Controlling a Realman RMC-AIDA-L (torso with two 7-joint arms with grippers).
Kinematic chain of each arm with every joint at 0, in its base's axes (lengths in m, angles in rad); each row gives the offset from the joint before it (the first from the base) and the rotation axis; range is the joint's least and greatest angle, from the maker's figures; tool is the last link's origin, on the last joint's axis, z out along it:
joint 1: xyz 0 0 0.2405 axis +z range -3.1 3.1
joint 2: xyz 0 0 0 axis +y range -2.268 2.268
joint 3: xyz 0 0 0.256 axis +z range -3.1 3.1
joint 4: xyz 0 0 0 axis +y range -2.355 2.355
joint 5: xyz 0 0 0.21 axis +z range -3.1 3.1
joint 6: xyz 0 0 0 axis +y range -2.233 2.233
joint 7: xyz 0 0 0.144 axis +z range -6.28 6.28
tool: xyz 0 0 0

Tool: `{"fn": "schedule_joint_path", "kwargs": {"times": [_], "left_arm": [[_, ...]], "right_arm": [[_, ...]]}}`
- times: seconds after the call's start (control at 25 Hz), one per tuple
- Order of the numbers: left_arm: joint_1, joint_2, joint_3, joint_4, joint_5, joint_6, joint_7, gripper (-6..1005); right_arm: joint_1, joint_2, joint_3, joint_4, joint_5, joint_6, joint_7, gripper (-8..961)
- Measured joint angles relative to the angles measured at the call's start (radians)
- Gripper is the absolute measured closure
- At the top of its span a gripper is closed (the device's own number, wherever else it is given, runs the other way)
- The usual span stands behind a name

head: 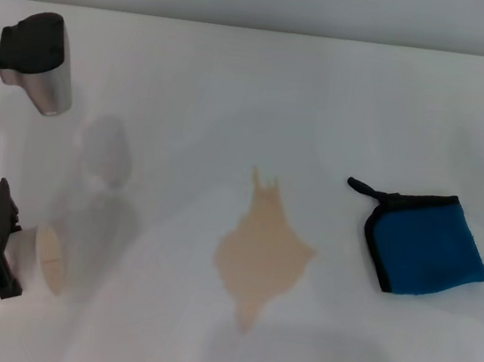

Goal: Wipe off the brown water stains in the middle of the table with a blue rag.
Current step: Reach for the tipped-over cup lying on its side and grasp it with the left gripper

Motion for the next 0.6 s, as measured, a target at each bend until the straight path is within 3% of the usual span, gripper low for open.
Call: {"fn": "schedule_joint_path", "kwargs": {"times": [0.44, 0.6], "left_arm": [[0.002, 0.001, 0.0, 0.013, 0.003, -0.002, -0.006, 123], [0.002, 0.005, 0.0, 0.016, -0.007, 0.001, -0.004, 186]], "right_arm": [[-0.002, 0.0, 0.0, 0.0, 0.0, 0.0, 0.0, 99], [-0.004, 0.0, 0.001, -0.001, 0.0, 0.0, 0.0, 99]]}}
